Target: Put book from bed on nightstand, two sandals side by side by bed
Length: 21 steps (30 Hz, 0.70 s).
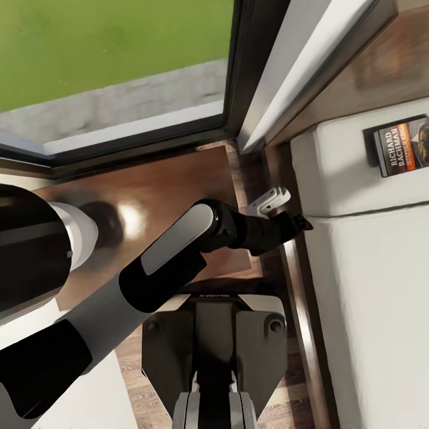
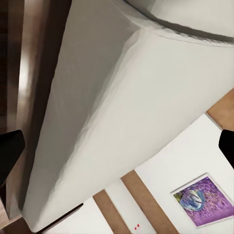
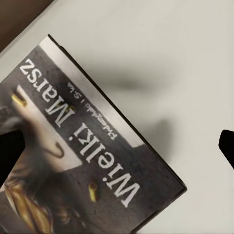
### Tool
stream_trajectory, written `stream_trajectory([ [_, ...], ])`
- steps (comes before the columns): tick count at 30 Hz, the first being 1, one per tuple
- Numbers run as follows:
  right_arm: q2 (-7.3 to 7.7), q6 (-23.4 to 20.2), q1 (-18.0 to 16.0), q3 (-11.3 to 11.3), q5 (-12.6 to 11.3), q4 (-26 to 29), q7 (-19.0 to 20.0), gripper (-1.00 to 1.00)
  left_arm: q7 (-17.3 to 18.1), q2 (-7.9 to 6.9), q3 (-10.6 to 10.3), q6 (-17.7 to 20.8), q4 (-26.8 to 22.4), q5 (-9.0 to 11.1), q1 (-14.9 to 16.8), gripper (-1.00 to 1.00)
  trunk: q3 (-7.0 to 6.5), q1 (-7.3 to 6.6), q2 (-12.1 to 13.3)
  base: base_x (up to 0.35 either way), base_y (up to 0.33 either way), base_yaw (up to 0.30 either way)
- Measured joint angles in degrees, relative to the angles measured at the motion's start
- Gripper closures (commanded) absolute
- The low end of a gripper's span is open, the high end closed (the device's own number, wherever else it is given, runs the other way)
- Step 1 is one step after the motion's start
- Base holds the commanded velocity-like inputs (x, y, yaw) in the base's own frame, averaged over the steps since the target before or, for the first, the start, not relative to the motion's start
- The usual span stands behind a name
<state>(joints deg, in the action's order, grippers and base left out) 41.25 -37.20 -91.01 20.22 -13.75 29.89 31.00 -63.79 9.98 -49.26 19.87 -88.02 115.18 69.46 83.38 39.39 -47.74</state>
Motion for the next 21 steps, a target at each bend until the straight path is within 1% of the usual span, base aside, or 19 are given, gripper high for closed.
stream_trajectory([
  [13,0.14,1.4,-0.1,0.0,0.0,-1.4,0.0,-1.0,0.2,0.0,-0.3,0.1,-0.6,0.0,-0.9,-1.0,1.15,0.0,0.0,0.0,0.0,0.0],
  [15,0.21,1.5,-0.1,0.0,-0.1,-1.5,0.0,-1.0,0.1,0.0,-0.9,0.1,-1.2,0.0,-1.1,-1.0,1.26,0.0,0.0,0.0,0.0,0.0],
  [21,0.23,1.8,-0.1,0.1,-0.2,-1.6,0.0,-1.0,-0.1,0.0,-1.7,0.1,-1.9,0.0,-1.2,-1.0,1.46,0.0,0.0,0.0,0.0,0.0],
])
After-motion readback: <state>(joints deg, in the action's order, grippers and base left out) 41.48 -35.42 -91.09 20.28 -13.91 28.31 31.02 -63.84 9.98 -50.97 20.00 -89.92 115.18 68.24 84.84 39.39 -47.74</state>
